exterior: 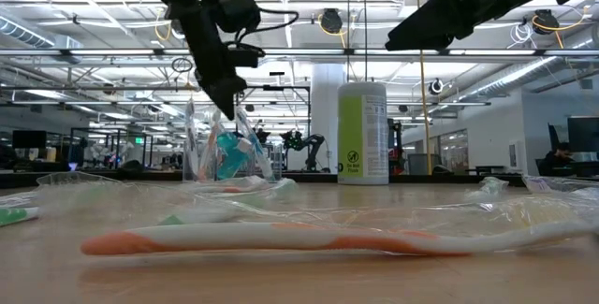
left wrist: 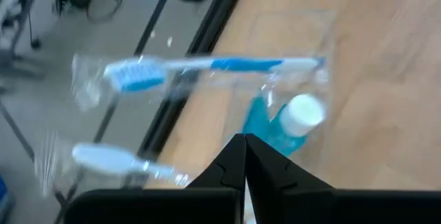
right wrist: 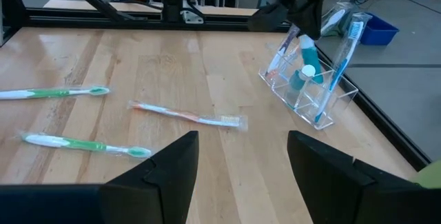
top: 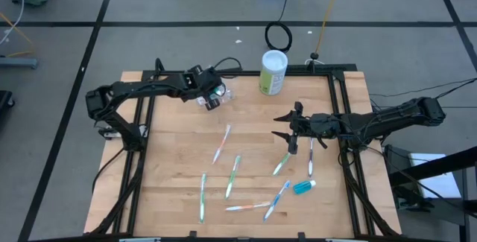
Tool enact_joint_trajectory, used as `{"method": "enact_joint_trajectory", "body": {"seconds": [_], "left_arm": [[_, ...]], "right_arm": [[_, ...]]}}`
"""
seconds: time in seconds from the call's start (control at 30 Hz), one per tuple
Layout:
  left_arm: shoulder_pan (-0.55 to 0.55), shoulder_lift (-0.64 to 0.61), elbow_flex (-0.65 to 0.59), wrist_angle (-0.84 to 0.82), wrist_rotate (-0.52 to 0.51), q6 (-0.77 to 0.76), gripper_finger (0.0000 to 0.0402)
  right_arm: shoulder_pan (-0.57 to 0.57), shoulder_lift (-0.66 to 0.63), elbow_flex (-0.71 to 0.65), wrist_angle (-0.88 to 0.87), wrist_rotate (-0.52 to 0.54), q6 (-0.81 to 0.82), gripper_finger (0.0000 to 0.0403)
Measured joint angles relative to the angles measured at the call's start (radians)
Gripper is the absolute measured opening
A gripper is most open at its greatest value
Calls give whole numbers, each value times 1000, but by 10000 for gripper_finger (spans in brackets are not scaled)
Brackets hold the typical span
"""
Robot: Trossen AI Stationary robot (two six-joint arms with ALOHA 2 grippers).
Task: Pick & Place toothbrushing station
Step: Put the top blue mouthwash into the transparent organizer
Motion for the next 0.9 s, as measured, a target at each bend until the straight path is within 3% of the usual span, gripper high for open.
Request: {"method": "enact_joint_trajectory", "body": {"seconds": [0.33,0.67,0.9], "left_arm": [[20,-10,16,-28,1,-19,8],[21,-10,24,-176,-76,-222,3],[64,-10,24,-144,-23,-249,2]], "right_arm": [[0,0,0,0,0,-2,215],[0,0,0,0,0,-3,215],[0,0,0,0,0,-3,215]]}}
